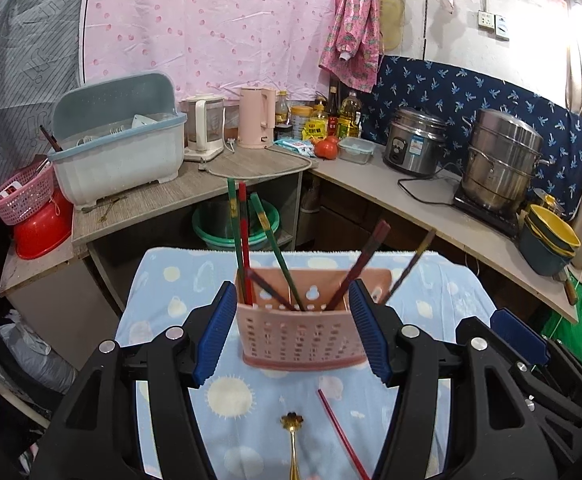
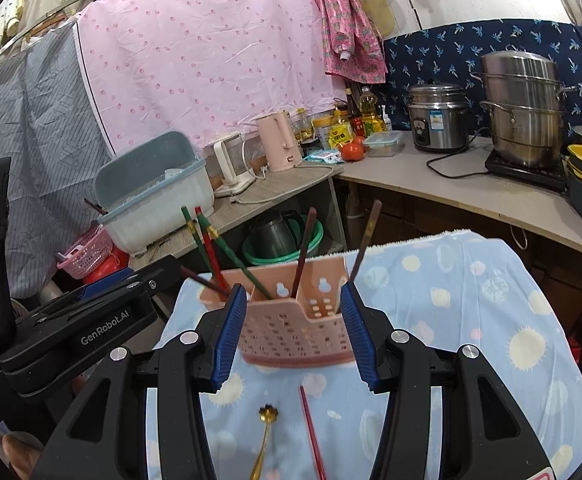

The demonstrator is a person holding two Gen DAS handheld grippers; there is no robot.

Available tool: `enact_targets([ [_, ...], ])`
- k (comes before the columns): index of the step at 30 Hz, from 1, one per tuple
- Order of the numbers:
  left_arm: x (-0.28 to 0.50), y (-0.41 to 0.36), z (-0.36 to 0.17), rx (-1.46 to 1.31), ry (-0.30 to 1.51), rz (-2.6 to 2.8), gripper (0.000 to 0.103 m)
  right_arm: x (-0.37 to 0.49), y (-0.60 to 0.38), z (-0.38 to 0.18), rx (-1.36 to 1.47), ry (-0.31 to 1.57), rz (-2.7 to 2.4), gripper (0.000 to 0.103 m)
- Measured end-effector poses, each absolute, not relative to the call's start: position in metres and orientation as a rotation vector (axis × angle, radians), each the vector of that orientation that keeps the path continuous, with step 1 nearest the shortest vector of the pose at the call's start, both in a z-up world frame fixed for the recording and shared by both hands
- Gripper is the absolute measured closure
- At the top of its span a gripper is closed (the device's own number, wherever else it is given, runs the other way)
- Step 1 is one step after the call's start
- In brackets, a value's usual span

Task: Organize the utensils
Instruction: 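Withdraw both tools from the caddy toward the gold spoon and last chopstick, then close right tool on the last red chopstick while left tool approaches the gold spoon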

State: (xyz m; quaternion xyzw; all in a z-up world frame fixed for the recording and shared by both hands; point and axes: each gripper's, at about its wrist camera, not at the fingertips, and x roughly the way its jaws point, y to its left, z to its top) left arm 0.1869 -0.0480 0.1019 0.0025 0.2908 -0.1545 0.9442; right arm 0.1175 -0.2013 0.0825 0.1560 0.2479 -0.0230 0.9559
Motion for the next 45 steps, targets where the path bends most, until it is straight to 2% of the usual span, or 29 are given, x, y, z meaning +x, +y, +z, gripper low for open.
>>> enact_targets([
  [22, 0.116, -0.025, -0.029, 0.063, 0.872, -0.280, 0.048, 0.029, -0.184, -0.037, 0.246, 0.795, -0.054, 0.055],
  [32, 0.093, -0.016, -0.085, 0.066, 0.991, -0.264, 0.048, 0.013, -0.163, -0.091, 0.195, 0.924, -0.026, 0.065],
  [39, 0.089, -0.021, -0.097, 0.059, 1.020, -0.278, 0.048, 0.018, -0.159, -0.102, 0.183, 0.941, -0.023, 0.071],
  [43, 0.093, -0.025, -0.099, 0.057, 1.026, -0.287, 0.048, 0.024, -0.163, -0.109, 0.187, 0.960, -0.030, 0.083],
  [45, 0.097, -0.027, -0.101, 0.052, 1.035, -0.291, 0.048, 0.026, -0.164, -0.111, 0.190, 0.959, -0.031, 0.085],
])
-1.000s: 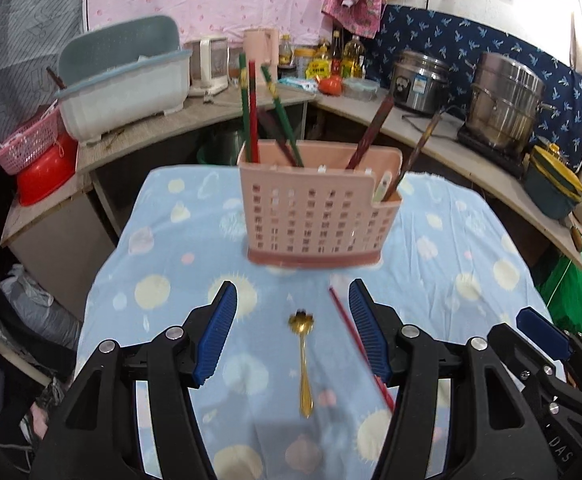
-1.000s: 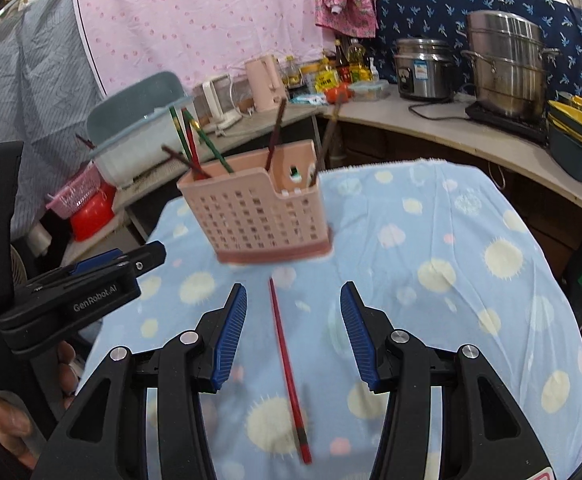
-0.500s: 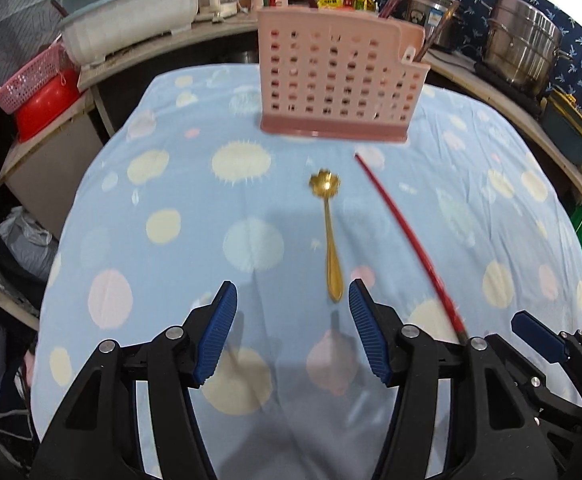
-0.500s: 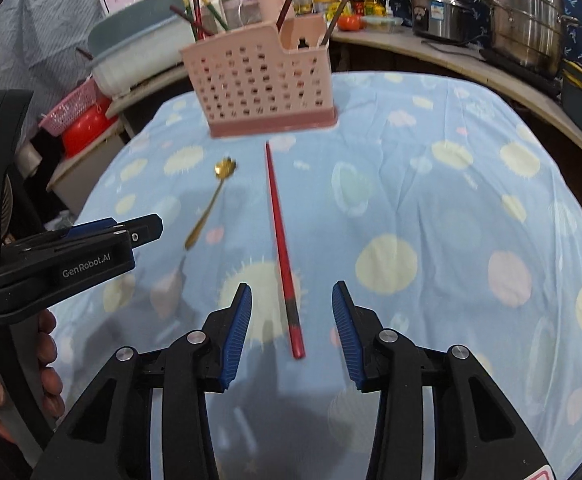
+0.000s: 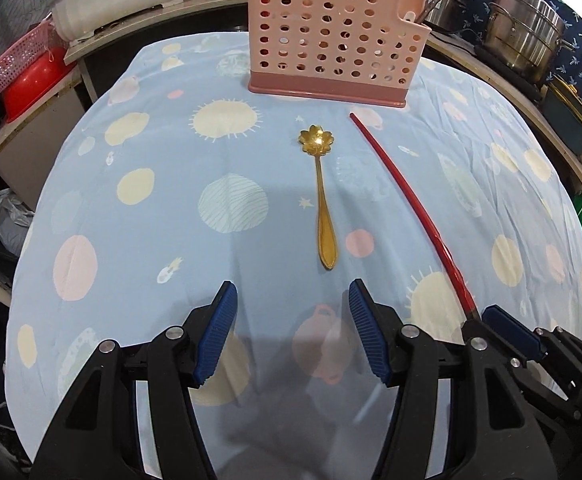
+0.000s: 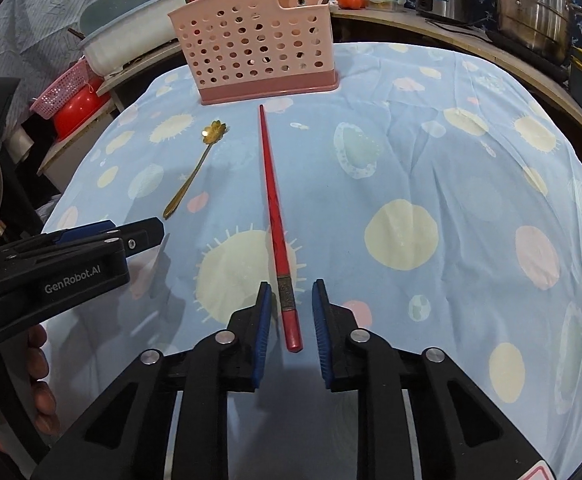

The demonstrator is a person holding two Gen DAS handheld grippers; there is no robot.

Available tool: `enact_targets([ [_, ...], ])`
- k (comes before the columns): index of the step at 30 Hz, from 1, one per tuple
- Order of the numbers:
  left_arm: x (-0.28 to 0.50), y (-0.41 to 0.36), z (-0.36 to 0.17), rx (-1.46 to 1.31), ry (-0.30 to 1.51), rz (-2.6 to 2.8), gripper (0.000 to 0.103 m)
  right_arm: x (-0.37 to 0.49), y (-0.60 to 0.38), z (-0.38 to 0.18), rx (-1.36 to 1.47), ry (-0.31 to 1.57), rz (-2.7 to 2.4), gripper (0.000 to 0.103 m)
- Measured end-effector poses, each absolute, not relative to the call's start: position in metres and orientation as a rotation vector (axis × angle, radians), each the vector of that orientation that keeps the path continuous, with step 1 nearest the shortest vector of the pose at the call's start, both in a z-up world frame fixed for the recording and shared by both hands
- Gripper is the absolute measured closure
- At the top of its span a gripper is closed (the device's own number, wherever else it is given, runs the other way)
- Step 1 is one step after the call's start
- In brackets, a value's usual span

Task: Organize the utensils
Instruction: 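Close right tool on the last red chopstick while left tool approaches the gold spoon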

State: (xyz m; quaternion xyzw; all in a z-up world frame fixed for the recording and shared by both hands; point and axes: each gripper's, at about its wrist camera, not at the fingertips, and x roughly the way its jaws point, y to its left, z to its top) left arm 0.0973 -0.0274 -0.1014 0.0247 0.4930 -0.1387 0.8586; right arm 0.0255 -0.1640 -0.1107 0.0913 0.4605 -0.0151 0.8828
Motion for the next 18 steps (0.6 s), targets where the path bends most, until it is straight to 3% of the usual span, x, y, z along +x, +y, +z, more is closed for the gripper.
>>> enact_targets([
  [3, 0.102, -0.031, -0.104, 0.060, 1.036, -0.288, 0.048, 0.027, -0.164, -0.111, 0.190, 0.961, -0.028, 0.094],
  [12, 0.118, -0.039, -0.106, 0.058, 1.029, -0.293, 0.054, 0.031, -0.165, -0.111, 0.212, 0.963, -0.019, 0.095],
  [18, 0.121, -0.040, -0.107, 0.060, 1.021, -0.306, 0.079, 0.033, -0.166, -0.111, 0.221, 0.965, -0.017, 0.095],
])
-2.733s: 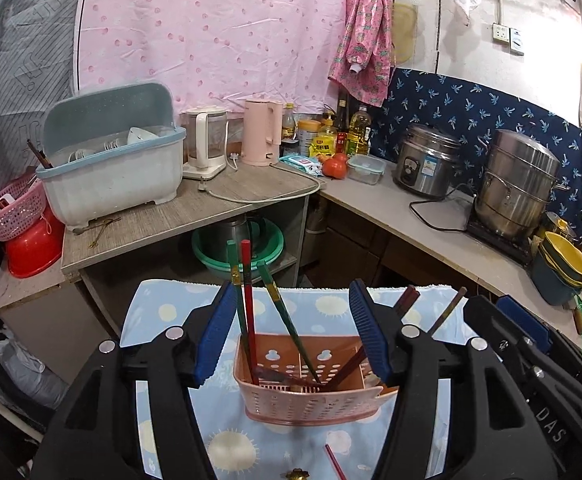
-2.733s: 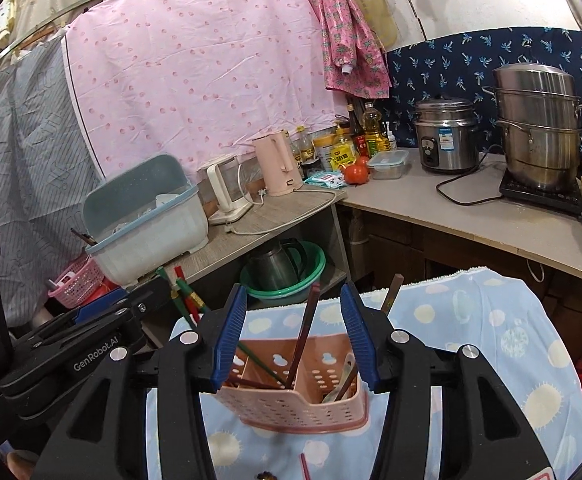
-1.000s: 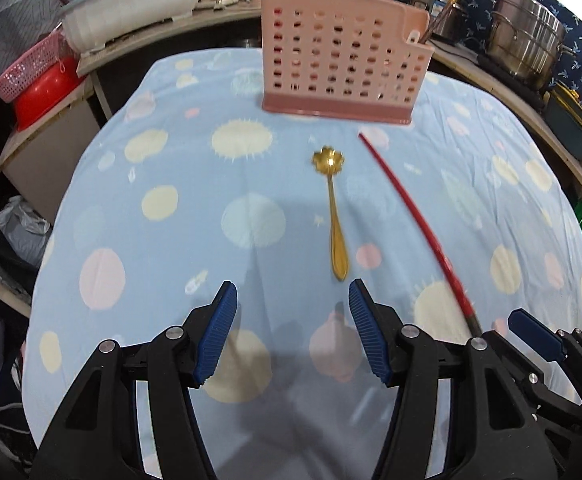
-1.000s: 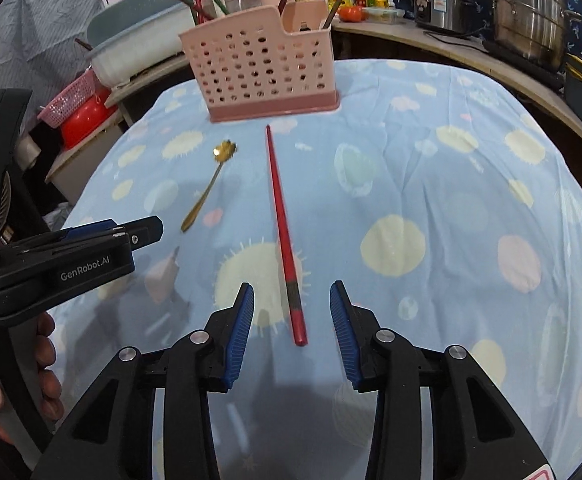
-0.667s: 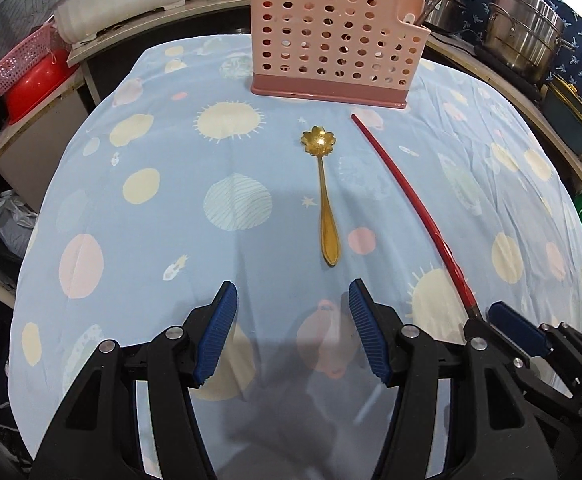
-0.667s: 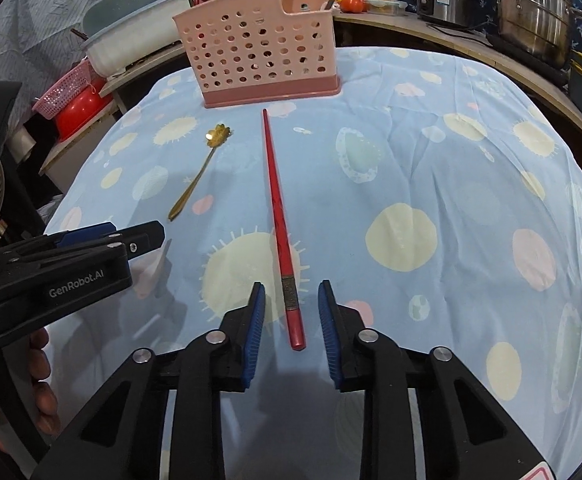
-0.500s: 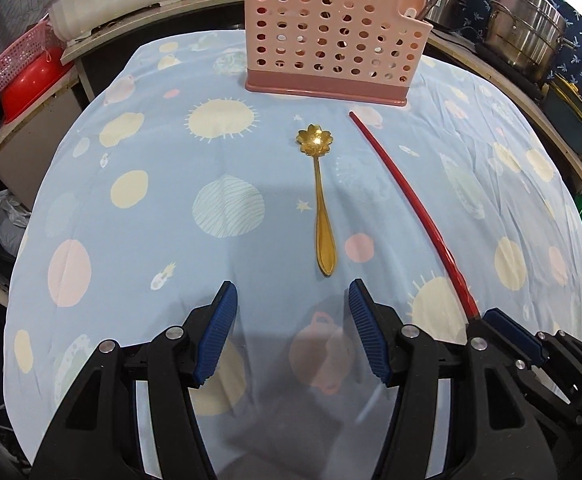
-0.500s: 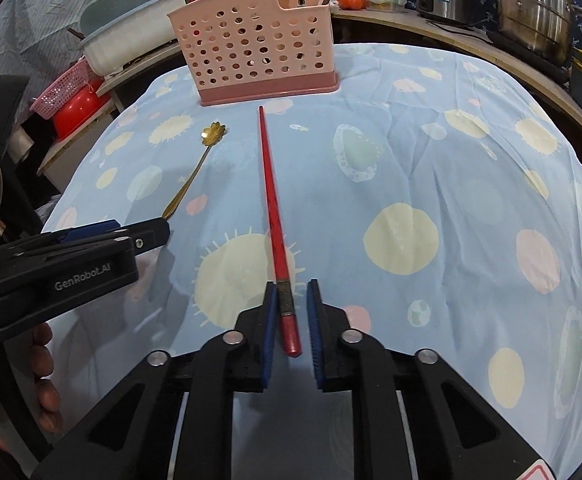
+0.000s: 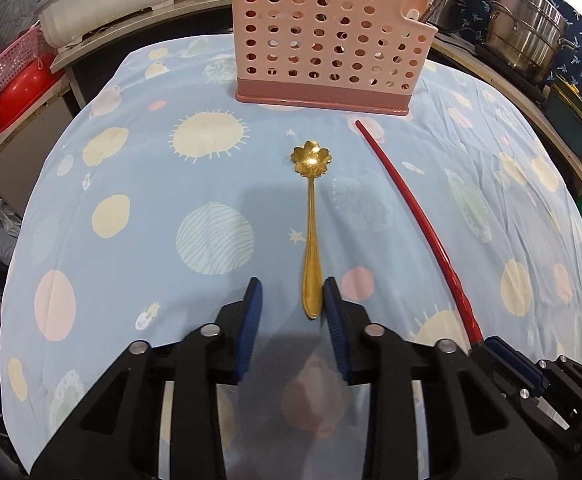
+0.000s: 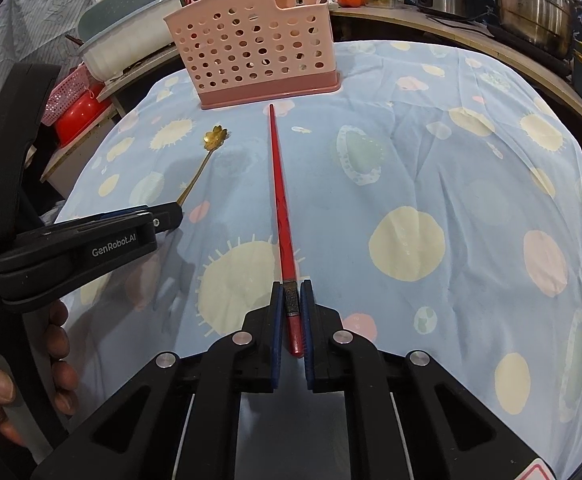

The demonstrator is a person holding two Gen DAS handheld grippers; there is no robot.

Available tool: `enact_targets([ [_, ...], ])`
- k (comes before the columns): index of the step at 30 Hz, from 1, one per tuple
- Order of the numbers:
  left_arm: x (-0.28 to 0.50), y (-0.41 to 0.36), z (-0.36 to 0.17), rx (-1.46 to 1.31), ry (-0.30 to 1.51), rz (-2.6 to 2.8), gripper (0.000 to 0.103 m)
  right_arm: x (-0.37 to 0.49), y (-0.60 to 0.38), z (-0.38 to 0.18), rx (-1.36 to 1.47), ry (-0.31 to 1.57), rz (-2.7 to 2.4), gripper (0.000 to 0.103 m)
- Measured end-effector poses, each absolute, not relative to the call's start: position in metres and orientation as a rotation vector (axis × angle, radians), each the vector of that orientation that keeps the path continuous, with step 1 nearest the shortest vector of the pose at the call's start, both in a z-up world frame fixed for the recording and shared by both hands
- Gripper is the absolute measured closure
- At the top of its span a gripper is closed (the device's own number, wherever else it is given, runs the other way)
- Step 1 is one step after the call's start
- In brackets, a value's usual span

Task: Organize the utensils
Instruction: 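Close right tool on the last red chopstick while left tool approaches the gold spoon, then close left tool on the gold spoon handle while right tool lifts the red chopstick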

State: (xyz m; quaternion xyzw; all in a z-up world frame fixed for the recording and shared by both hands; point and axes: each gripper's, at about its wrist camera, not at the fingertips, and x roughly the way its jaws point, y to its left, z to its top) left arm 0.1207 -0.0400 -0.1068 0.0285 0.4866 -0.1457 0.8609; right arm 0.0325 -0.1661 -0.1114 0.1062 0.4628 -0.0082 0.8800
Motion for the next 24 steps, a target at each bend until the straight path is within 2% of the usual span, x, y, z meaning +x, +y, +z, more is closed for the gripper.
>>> enact_targets([
  [1, 0.120, -0.040, -0.107, 0.057, 1.021, -0.314, 0.087, 0.033, -0.166, -0.111, 0.222, 0.964, -0.017, 0.095],
  [3, 0.119, -0.040, -0.107, 0.061, 1.020, -0.324, 0.092, 0.033, -0.167, -0.111, 0.224, 0.963, -0.017, 0.095],
  [13, 0.108, -0.032, -0.096, 0.024, 1.013, -0.357, 0.093, 0.028, -0.168, -0.101, 0.235, 0.933, -0.016, 0.095],
  [24, 0.102, -0.015, -0.055, -0.033, 0.943, -0.361, 0.093, 0.018, -0.176, -0.064, 0.265, 0.839, -0.019, 0.096],
])
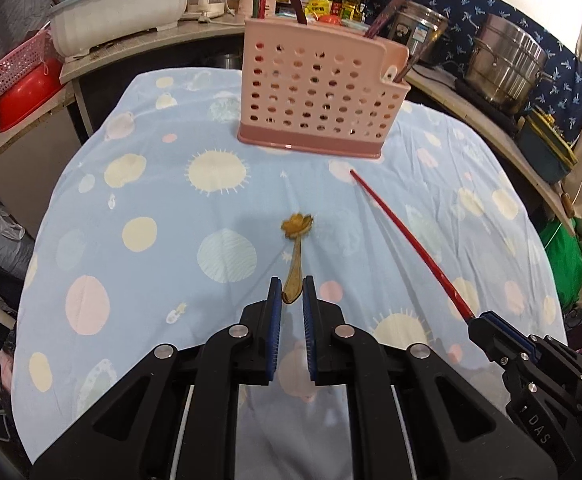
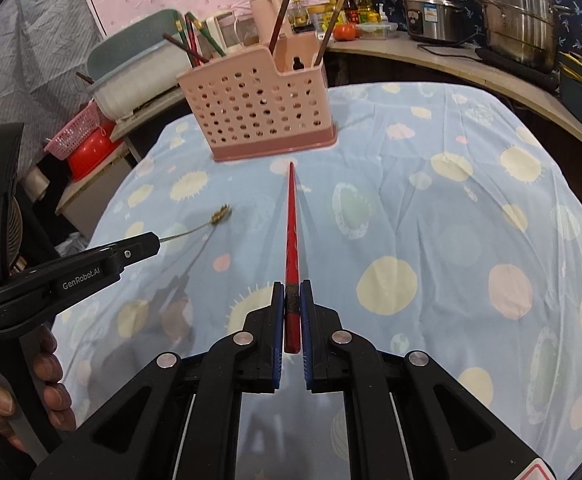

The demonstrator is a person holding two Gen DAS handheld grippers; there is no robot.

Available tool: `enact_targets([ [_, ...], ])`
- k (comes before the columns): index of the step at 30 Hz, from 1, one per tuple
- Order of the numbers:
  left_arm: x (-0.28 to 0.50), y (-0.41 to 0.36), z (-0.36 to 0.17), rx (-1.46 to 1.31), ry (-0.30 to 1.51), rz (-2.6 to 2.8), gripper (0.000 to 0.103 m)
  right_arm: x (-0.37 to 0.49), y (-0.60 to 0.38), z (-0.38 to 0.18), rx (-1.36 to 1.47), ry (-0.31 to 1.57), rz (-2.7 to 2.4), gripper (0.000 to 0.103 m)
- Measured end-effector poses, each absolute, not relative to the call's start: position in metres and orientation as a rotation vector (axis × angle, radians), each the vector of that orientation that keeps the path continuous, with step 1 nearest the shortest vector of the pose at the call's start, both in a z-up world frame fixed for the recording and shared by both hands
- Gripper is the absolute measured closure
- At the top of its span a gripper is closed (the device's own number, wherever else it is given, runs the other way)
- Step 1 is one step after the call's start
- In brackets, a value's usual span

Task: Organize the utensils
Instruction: 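Close left tool on the gold spoon handle while right tool lifts the red chopstick, then carry the gold spoon and red chopstick to the pink caddy, lowering them inside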

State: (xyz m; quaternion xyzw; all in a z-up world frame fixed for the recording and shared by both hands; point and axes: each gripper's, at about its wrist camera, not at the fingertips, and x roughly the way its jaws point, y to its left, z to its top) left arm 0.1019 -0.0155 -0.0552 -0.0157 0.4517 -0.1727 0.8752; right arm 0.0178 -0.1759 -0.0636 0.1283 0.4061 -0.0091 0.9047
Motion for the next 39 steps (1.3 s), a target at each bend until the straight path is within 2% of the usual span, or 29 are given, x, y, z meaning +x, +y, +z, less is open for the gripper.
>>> enact_targets([
  [8, 0.104, -0.007, -0.026, -0.055, 0.891, -0.350, 0.095, 0.015, -0.183, -0.029, 0.287, 0.757, -0.020, 0.096],
  [10, 0.106, -0.006, -0.019, -0.062, 0.881, -0.352, 0.102, 0.015, -0.185, -0.022, 0.295, 0.742, -0.020, 0.096],
  [29, 0.124, 0.003, 0.024, -0.083, 0.827, -0.359, 0.102, 0.027, -0.207, 0.050, 0.345, 0.603, -0.012, 0.096],
  [39, 0.149, -0.005, 0.072, -0.079, 0.761, -0.385, 0.102, 0.054, -0.223, 0.096, 0.329, 0.501, -0.031, 0.096],
])
